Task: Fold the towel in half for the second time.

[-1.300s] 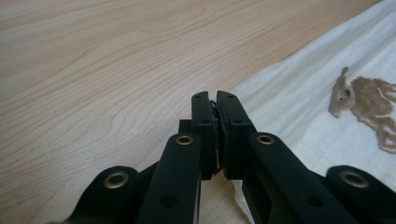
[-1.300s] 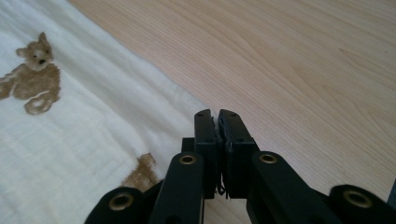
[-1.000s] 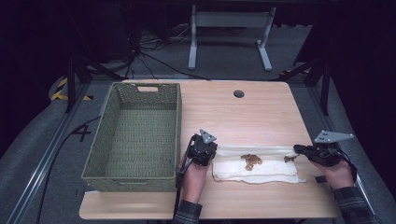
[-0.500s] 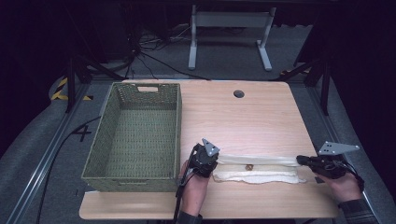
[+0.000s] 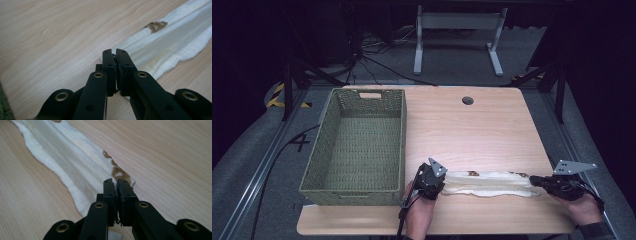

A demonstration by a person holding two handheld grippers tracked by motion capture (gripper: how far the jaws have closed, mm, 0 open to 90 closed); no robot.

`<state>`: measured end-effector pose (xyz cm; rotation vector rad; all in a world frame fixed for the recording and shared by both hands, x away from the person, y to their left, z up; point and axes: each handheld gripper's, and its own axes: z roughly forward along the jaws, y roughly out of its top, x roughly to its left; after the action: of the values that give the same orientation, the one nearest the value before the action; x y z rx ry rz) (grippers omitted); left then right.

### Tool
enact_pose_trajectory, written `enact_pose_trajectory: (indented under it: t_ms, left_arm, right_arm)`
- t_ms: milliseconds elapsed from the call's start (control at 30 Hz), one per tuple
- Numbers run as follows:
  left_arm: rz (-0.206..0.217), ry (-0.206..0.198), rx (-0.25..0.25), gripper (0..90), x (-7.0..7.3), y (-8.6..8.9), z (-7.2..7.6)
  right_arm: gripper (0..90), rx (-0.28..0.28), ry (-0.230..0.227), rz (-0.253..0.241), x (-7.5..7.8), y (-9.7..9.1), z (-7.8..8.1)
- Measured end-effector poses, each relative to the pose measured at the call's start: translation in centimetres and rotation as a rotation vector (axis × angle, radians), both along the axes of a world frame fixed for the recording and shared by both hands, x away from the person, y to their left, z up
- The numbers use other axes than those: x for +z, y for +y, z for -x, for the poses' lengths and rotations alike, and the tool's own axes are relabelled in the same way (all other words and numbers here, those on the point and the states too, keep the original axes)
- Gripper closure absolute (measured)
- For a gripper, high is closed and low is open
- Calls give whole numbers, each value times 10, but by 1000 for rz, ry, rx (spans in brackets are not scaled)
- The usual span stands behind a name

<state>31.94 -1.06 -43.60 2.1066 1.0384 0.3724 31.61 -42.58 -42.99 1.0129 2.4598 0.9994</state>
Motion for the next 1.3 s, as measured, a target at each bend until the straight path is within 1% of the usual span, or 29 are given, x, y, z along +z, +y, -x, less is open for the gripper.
enact_pose_trajectory:
  t_ms: [133,167,233,267,300,333,367,400,467,567,667,733,867,933,967,1033,1100,1133,1167,1200,1233,1267,1300]
  left_arm:
    - [7,27,-6,859,-7,1,3]
    - [18,31,-11,854,-7,2,4]
    - [42,41,-30,803,-5,5,6]
    - [48,38,-37,786,-3,6,6]
    - [61,38,-42,773,-1,6,6]
    - [78,36,-48,767,2,7,6]
    - [80,25,-52,764,6,7,5]
    - [80,25,-52,760,6,7,5]
    - [90,18,-61,760,12,4,3]
    - [91,10,-84,781,16,1,1]
    - [86,26,-104,830,15,-4,-1]
    - [79,30,-108,838,13,-5,-1]
    - [68,88,-145,865,0,-7,-5]
    - [51,116,-163,865,-7,-7,-3]
    - [45,130,-168,865,-10,-7,-2]
    - [40,142,-172,865,-15,-5,-1]
    - [32,139,-176,867,-18,-4,1]
    - [18,123,-183,868,-19,-4,1]
    - [1,119,-190,871,-19,-4,2]
    - [-19,98,-193,885,-20,-5,3]
    - [-34,89,-200,894,-20,-6,3]
    - [-37,87,-198,894,-20,-6,3]
    - [-39,84,-198,894,-20,-7,3]
  right_arm:
    - [840,8,20,-7,-2,-1,2]
    - [826,8,23,-10,-2,-2,3]
    - [764,9,18,-27,0,-4,6]
    - [752,14,21,-46,2,-4,7]
    - [747,16,15,-53,4,-4,8]
    - [747,18,3,-59,6,-4,8]
    - [747,19,-4,-70,10,-3,9]
    - [759,21,-12,-82,12,-2,8]
    - [774,27,-17,-81,13,0,6]
    - [815,36,0,-75,11,3,3]
    - [841,56,19,-67,8,5,4]
    - [847,61,24,-68,7,5,5]
    - [859,78,53,-65,2,6,9]
    - [865,89,65,-59,-1,8,11]
    - [871,94,79,-61,-2,8,12]
    - [878,105,92,-48,-6,10,13]
    - [888,107,113,-27,-10,11,13]
    - [890,107,121,-5,-13,12,13]
    - [893,108,124,19,-15,13,12]
    - [894,110,123,26,-16,14,12]
    - [896,108,121,36,-16,14,12]
    - [897,105,105,56,-15,15,11]
    - [897,103,99,68,-15,16,11]
